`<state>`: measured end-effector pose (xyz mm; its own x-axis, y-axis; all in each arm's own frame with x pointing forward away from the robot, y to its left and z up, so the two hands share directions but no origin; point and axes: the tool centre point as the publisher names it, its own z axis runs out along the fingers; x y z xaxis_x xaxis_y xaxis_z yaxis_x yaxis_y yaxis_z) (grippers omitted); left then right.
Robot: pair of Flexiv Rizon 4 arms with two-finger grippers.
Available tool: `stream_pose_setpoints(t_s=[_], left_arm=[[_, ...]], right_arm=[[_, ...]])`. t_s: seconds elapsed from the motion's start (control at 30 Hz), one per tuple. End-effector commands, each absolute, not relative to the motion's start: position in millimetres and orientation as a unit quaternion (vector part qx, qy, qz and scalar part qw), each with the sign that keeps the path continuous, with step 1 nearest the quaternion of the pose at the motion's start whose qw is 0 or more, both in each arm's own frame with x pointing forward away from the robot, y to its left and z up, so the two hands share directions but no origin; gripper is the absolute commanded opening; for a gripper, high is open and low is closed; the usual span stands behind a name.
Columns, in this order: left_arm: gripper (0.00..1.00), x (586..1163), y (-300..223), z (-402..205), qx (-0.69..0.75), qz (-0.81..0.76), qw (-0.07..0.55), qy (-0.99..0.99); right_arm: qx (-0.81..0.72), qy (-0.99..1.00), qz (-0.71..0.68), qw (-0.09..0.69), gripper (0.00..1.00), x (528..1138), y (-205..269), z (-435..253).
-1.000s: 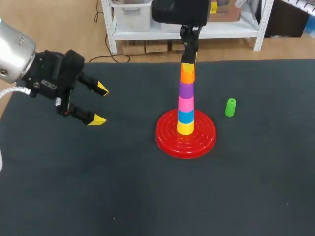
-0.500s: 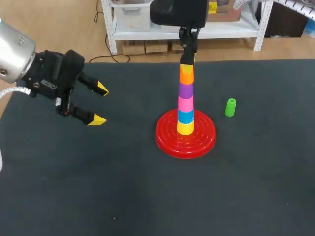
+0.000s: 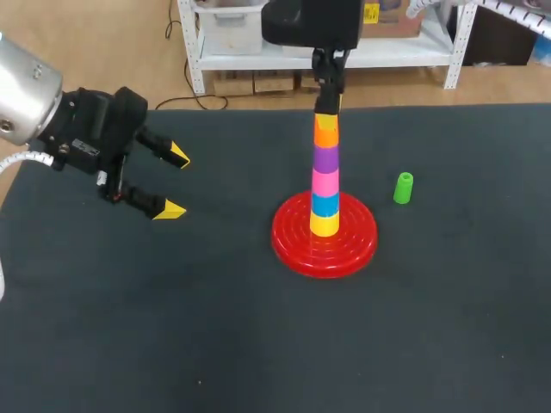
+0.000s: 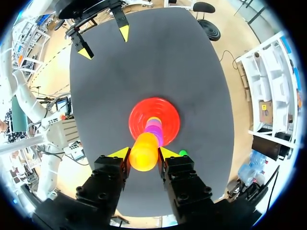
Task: Pick up and stack the cylinders on the red base in this order: pink,purple,orange,green
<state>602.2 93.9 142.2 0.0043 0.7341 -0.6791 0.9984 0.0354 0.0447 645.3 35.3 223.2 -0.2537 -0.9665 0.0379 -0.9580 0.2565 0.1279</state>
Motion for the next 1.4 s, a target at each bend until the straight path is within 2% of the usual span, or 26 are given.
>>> stream_pose_setpoints(t_s=[0.03,1.4], left_arm=[[1.00,602.3,93.8,141.5,0.652,-0.238,0.277,0.664],[1.00,602.3,93.8,141.5,0.652,-0.238,0.277,0.664]], right_arm=[[0.606,-0.792,-0.038,0.061,0.00,646.2,36.1,216.5],[0.599,-0.797,-0.048,0.059,0.00,640.3,28.4,200.1]])
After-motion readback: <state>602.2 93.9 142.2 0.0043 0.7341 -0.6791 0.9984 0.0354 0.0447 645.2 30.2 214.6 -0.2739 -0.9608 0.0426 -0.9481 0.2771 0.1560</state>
